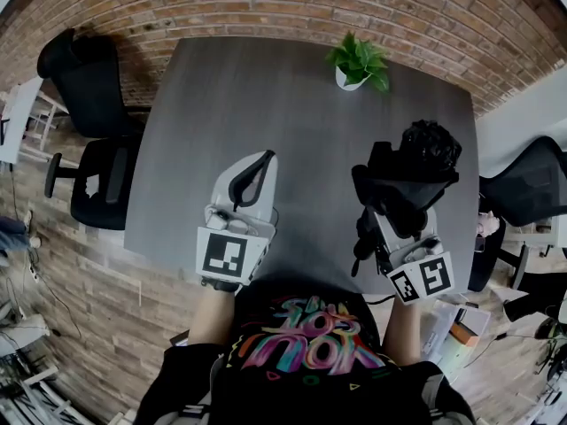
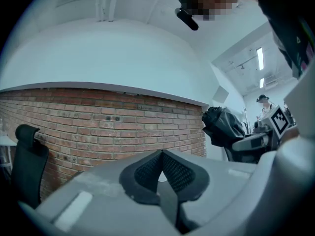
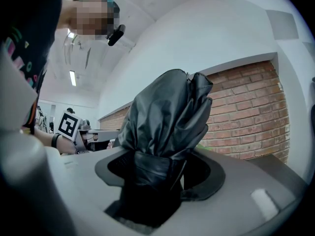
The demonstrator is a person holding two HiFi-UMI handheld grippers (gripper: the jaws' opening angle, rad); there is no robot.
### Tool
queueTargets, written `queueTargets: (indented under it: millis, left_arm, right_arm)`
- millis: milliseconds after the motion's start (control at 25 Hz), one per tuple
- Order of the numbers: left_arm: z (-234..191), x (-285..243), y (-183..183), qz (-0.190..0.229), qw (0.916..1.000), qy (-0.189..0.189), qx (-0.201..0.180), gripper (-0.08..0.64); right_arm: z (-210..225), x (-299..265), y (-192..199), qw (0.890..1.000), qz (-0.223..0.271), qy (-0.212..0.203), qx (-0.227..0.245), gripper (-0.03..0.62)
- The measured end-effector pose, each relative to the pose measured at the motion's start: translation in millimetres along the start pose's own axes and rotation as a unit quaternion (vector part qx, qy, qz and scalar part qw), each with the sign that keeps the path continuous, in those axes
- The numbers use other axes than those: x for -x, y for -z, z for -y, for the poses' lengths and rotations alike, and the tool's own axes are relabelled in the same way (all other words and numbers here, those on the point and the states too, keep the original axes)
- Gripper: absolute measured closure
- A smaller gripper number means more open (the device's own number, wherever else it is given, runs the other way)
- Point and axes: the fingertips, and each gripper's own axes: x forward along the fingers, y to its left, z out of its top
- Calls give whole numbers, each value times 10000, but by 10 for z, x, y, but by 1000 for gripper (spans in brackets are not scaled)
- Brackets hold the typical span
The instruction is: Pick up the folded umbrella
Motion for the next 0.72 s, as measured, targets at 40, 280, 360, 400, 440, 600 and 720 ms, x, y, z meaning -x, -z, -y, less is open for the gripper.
queueTargets:
  millis: [40, 280, 360, 400, 440, 600, 720]
  left_arm:
    - [-6, 1, 3, -2, 10000, -2, 5, 560]
    - [-35, 21, 24, -1, 10000, -30, 3, 558]
    - [-32, 18, 24, -10, 10000, -39, 5, 560]
    - [-30, 13, 23, -17, 10000, -44, 8, 560]
    - [-31, 8, 24, -27, 10000, -48, 13, 558]
    - [-44, 6, 27, -40, 10000, -59, 26, 559]
    - [-41, 11, 12, -17, 10000, -71, 25, 560]
  right_arm:
    - [-4, -1, -3, 10000, 11, -6, -8, 313]
    - [-31, -11, 12, 10000, 26, 18, 43, 311]
    - [-31, -13, 23, 10000, 26, 23, -16, 311]
    - [-28, -15, 28, 10000, 27, 25, -63, 311]
    - [-25, -19, 35, 9999, 26, 26, -106, 311]
    - [-36, -42, 51, 10000, -6, -11, -93, 311]
    - [-36, -38, 49, 10000, -31, -42, -67, 311]
